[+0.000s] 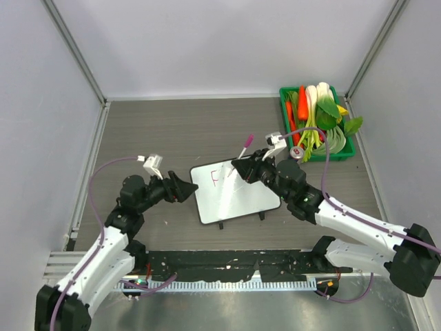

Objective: Write a sentence on the whiteboard
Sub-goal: Pass from the right arm to the left, then pass from the left arm to the right

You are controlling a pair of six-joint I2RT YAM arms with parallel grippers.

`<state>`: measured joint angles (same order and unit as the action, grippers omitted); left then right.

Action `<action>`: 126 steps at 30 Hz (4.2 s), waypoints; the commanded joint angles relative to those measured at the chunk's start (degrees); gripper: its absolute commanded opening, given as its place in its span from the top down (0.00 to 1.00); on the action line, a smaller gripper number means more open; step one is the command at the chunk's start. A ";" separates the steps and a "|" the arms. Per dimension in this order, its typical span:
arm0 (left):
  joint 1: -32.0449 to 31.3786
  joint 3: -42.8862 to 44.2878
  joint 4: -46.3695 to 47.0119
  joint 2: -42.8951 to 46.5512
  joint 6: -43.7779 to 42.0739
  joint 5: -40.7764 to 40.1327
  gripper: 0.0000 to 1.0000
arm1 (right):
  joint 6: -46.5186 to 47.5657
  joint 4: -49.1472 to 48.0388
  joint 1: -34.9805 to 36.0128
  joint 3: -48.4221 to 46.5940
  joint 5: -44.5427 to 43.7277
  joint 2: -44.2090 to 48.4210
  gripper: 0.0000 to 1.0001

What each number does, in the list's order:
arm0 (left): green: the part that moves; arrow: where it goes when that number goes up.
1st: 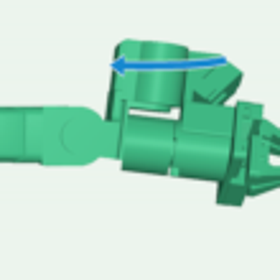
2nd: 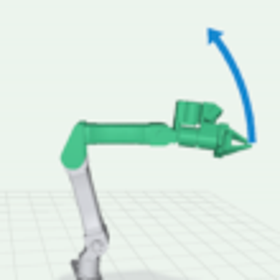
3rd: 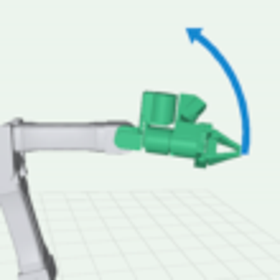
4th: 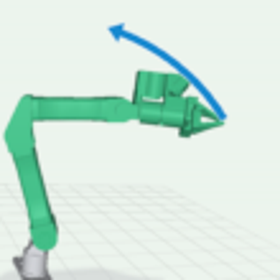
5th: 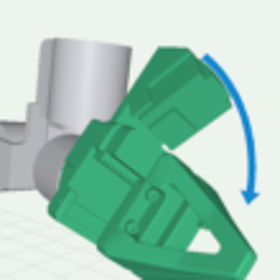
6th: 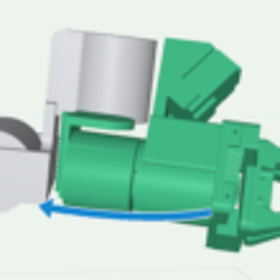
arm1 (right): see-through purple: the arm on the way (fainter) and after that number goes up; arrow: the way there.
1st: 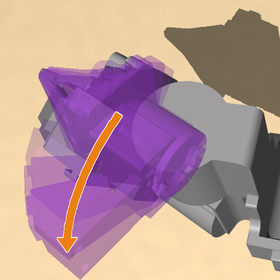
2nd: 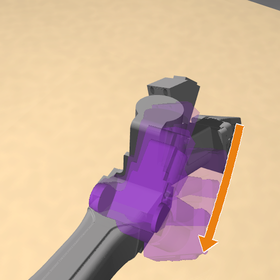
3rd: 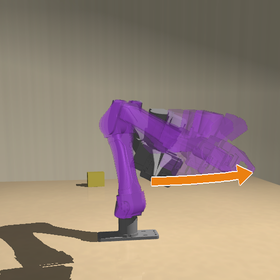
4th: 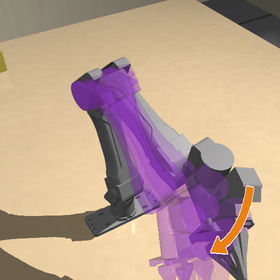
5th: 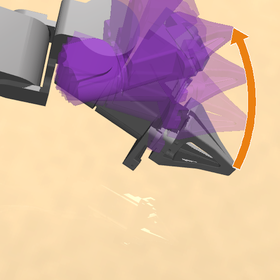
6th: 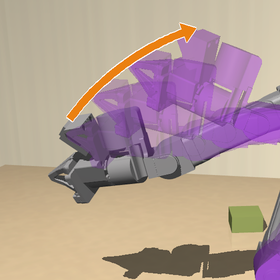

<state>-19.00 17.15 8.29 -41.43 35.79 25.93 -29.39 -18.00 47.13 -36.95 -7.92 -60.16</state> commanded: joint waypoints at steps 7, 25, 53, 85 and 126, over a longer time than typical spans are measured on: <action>-2.43 17.64 -5.14 4.01 3.23 1.91 0.21 | -6.90 -5.03 -0.20 3.55 11.78 7.86 0.99; -21.69 28.91 7.34 -20.80 -0.90 7.47 0.49 | -11.48 -3.71 -0.90 3.82 8.72 13.49 0.99; -21.69 38.57 -14.17 -18.60 -8.98 11.50 1.00 | -9.62 2.99 -11.01 -4.10 38.49 13.94 0.16; -21.69 38.05 -16.64 -17.90 -12.15 16.08 1.00 | -18.16 -9.51 -13.47 1.44 47.91 9.36 0.99; 0.55 8.17 18.42 -23.34 8.07 11.07 0.41 | -4.89 -2.74 -13.65 5.66 34.20 7.87 0.98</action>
<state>-18.90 26.55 13.63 -63.46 42.63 31.86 -35.42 -16.62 33.63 -29.98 27.40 -51.37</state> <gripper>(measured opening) 0.655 0.196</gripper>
